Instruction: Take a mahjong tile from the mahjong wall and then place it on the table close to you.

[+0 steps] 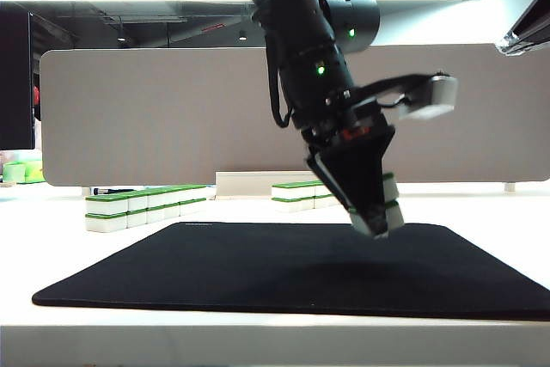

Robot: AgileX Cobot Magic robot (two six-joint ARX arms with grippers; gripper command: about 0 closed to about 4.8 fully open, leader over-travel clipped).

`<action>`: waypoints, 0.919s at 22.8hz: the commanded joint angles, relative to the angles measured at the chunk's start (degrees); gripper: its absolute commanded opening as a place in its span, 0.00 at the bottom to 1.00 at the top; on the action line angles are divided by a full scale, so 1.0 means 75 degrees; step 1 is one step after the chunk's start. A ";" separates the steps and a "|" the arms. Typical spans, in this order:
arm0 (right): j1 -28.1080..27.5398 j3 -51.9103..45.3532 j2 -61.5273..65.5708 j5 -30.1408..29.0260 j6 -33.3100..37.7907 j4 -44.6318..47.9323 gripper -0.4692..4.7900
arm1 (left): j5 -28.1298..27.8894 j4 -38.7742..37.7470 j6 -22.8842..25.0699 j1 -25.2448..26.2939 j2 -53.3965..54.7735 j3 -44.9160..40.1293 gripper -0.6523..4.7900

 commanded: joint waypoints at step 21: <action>0.0017 0.0020 -0.0017 -0.0009 -0.0017 0.0073 0.09 | -0.0702 -0.0562 -0.0026 -0.0023 0.0498 0.0017 0.70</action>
